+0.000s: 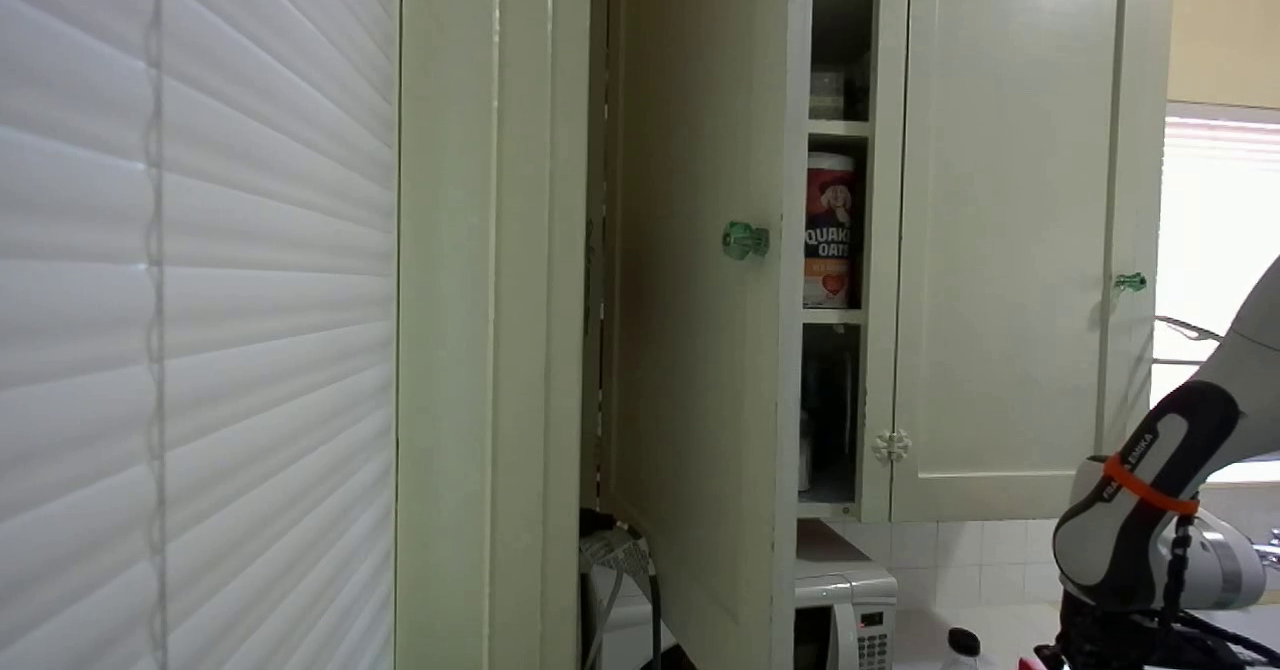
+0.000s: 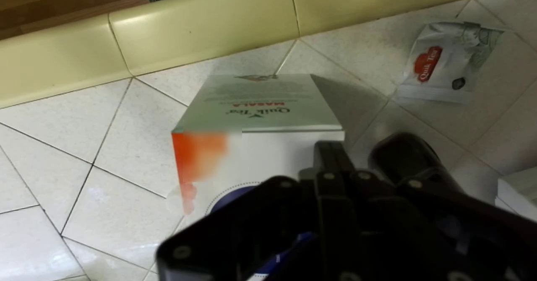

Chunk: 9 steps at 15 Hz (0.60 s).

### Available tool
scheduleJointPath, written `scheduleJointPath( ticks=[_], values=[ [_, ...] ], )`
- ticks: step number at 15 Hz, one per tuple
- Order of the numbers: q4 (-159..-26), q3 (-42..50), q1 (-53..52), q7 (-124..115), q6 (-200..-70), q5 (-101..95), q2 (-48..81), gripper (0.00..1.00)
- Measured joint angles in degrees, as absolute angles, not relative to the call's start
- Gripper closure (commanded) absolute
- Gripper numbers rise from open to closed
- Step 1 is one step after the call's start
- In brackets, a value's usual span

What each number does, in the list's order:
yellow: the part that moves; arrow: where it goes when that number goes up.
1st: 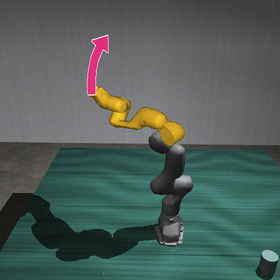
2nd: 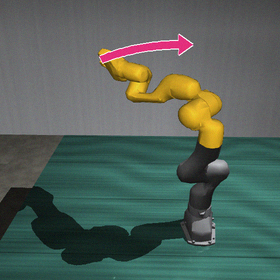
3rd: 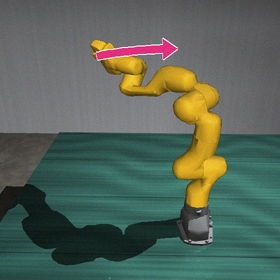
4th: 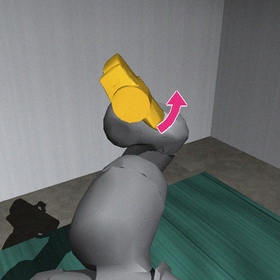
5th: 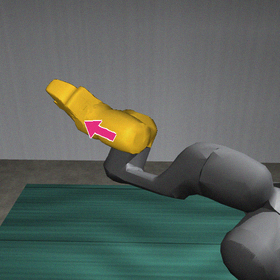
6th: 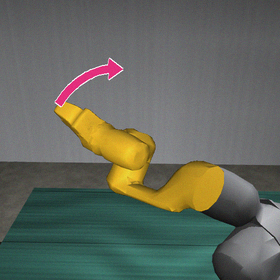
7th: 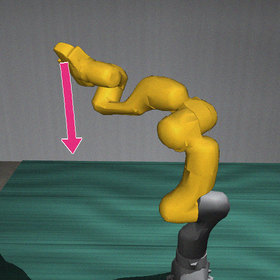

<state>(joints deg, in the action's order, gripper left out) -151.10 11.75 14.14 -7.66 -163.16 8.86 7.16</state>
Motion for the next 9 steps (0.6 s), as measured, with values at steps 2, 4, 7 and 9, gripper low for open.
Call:
scheduleJointPath(
  ticks=[2,4,7,9],
  values=[
    [-150.97,11.68,14.15,-7.64,-163.17,8.87,7.22,1.0],
    [-150.78,11.61,14.15,-7.6,-163.22,9.07,7.22,1.0],
    [-150.36,11.61,14.15,-7.6,-163.53,9.15,7.22,1.0],
    [-150.09,11.63,14.17,-7.6,-163.98,9.24,7.22,1.0]
  ],
)
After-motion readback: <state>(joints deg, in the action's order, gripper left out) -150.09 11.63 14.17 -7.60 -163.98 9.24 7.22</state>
